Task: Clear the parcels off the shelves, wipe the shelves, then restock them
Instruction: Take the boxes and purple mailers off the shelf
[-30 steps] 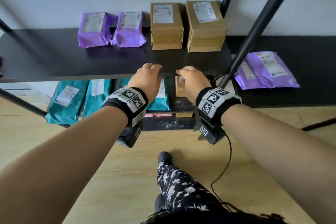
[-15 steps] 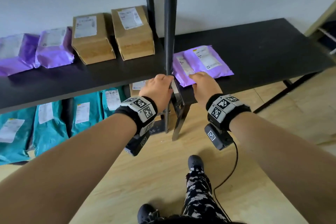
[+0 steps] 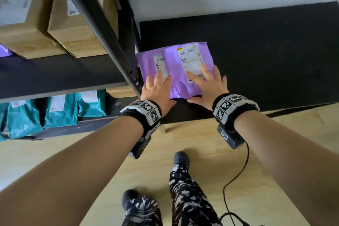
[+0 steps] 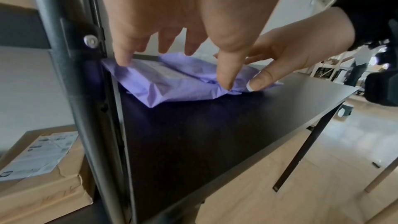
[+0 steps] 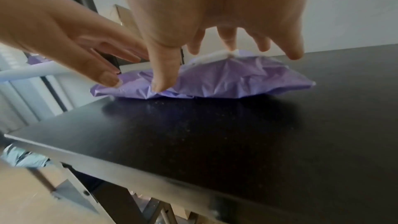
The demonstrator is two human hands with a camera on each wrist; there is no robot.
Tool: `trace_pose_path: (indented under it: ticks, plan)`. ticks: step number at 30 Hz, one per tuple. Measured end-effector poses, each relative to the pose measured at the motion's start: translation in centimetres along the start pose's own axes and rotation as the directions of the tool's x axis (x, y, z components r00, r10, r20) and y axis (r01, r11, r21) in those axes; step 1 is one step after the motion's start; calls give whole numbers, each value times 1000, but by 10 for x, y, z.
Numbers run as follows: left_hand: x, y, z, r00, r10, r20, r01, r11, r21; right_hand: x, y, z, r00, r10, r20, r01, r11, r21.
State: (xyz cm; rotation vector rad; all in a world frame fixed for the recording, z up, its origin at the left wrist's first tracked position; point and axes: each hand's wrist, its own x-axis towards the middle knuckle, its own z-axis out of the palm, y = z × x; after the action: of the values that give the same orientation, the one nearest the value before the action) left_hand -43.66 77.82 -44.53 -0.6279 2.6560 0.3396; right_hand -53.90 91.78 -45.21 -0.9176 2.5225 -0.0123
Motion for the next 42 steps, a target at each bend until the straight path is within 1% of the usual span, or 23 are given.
trace_pose_path:
  ticks: [3, 6, 8, 14, 16, 19, 27, 32, 36, 42]
  plan:
    - [11, 3, 7, 998, -50, 39, 48, 997, 67, 14, 5, 3, 996, -76, 38, 74, 996, 39]
    - [18, 2, 14, 996, -65, 56, 60, 995, 79, 18, 7, 5, 994, -105, 43, 103, 993, 50]
    - [22, 1, 18, 997, -57, 47, 53, 995, 87, 19, 8, 7, 993, -119, 19, 118, 992, 48]
    - [24, 0, 18, 998, -48, 40, 48, 999, 8, 18, 11, 11, 985, -166, -57, 166, 986, 8]
    - [24, -2, 20, 999, -35, 33, 35, 999, 1, 16, 11, 11, 983, -170, -73, 171, 985, 9]
    - [23, -2, 23, 1000, -8, 28, 6, 998, 60, 13, 10, 11, 980, -171, -96, 172, 985, 2]
    - [14, 7, 13, 999, 11, 42, -17, 988, 155, 4, 13, 13, 975, -172, -139, 172, 985, -7]
    - [4, 13, 4, 1000, 21, 7, -22, 989, 148, -3, 13, 10, 966, -168, -197, 172, 985, 5]
    - [-8, 18, -2, 999, 42, -15, -40, 990, 133, -13, 12, 8, 941, -179, -286, 193, 981, 24]
    - [-39, 20, -11, 993, 87, -83, -76, 988, 134, -45, 5, 2, 942, -132, -310, 139, 990, 0]
